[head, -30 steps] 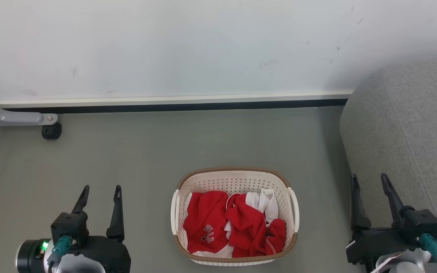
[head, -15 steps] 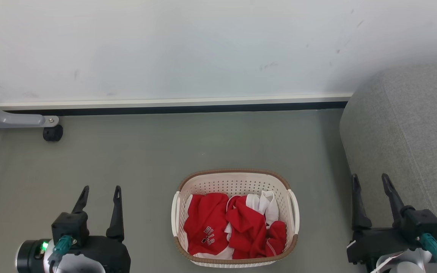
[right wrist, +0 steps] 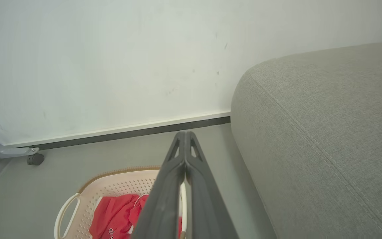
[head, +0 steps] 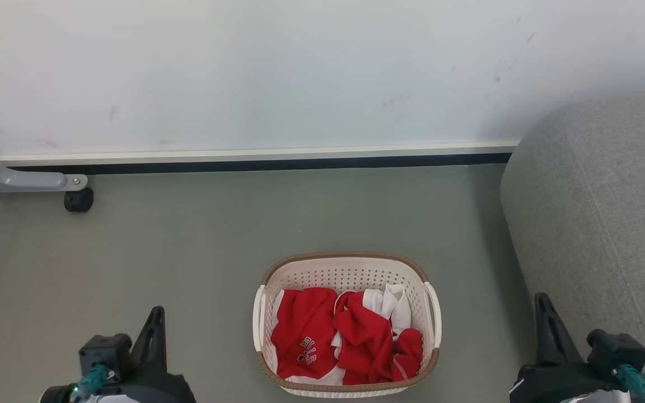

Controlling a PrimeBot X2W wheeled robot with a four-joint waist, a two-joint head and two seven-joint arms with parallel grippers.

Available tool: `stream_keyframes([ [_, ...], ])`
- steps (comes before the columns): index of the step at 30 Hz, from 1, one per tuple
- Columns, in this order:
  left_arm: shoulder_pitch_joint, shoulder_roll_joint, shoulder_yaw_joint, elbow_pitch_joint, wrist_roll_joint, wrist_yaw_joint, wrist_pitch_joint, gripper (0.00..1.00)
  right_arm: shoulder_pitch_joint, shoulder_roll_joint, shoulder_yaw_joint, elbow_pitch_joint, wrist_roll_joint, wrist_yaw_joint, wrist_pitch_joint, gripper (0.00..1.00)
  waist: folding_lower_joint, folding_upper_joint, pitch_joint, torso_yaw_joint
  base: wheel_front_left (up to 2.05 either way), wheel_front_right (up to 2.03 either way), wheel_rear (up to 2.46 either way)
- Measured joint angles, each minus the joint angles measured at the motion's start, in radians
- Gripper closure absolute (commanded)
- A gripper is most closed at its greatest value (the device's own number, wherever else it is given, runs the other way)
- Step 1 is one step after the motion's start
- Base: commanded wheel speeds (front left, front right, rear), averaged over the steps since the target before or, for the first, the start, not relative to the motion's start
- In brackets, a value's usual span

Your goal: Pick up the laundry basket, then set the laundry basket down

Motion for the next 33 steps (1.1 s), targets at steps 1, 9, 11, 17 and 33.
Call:
stream_keyframes([
  [1,0.000,-0.002,0.008,0.001,-0.037,-0.009,0.003,1.00,0.000,0.002,-0.007,0.001,0.024,0.006,0.009,1.00,0.0000,-0.0001,-0.003,-0.001,0.00,0.00,0.00],
  [9,0.000,-0.013,0.031,0.002,-0.154,-0.030,0.025,1.00,0.000,0.008,-0.035,0.002,0.147,0.025,0.044,1.00,0.0000,-0.0001,-0.012,-0.002,0.00,0.00,0.00],
  [11,0.000,-0.015,0.039,0.002,-0.178,-0.034,0.030,1.00,0.000,0.009,-0.043,0.002,0.175,0.032,0.052,1.00,0.0000,-0.0001,-0.014,-0.003,0.00,0.00,0.00],
  [17,0.000,-0.022,0.053,0.002,-0.245,-0.044,0.043,1.00,0.000,0.013,-0.060,0.003,0.249,0.042,0.072,1.00,0.0000,-0.0001,-0.019,-0.004,0.00,0.00,0.00],
  [33,0.000,-0.040,0.102,0.002,-0.472,-0.087,0.082,1.00,-0.001,0.026,-0.115,0.003,0.470,0.084,0.134,1.00,0.0000,-0.0001,-0.034,-0.007,0.00,0.00,0.00],
])
